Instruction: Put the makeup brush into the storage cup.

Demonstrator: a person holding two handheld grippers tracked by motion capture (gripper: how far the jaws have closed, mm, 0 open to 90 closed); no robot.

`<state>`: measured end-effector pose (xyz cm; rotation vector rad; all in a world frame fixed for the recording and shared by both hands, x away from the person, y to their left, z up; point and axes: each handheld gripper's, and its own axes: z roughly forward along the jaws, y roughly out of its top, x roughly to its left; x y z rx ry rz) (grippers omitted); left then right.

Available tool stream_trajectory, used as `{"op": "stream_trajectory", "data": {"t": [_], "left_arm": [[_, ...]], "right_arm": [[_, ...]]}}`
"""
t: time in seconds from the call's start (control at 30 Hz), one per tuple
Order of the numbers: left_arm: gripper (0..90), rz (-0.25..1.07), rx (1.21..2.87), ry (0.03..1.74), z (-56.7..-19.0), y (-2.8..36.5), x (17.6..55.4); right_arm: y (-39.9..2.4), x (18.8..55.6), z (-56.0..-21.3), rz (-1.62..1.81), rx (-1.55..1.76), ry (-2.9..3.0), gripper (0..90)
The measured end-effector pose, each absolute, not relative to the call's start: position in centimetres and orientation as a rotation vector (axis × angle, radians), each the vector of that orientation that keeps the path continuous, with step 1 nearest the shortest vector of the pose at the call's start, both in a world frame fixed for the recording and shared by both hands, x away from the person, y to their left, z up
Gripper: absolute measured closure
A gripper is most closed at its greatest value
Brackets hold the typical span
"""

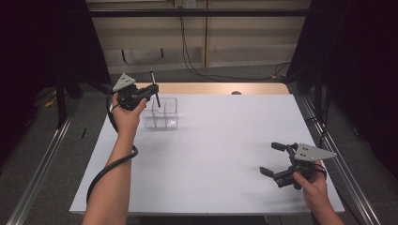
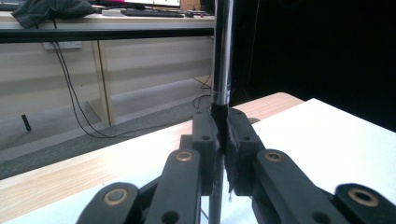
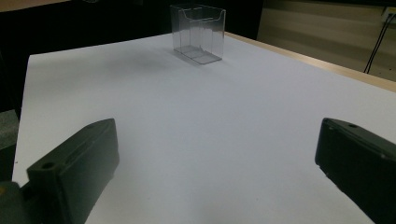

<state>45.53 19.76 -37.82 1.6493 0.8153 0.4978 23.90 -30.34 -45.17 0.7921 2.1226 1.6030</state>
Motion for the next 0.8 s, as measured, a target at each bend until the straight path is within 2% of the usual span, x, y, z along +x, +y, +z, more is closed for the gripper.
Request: {"op": "stream_trajectory", "data": {"t": [0.8], "left_arm": [[83.4, 0.506, 1.649, 0.852, -38.9, 20.0, 45.6]], "right_arm": [[-30.3, 23.9, -45.2, 1.604, 0.79, 2.124, 0.0]]}}
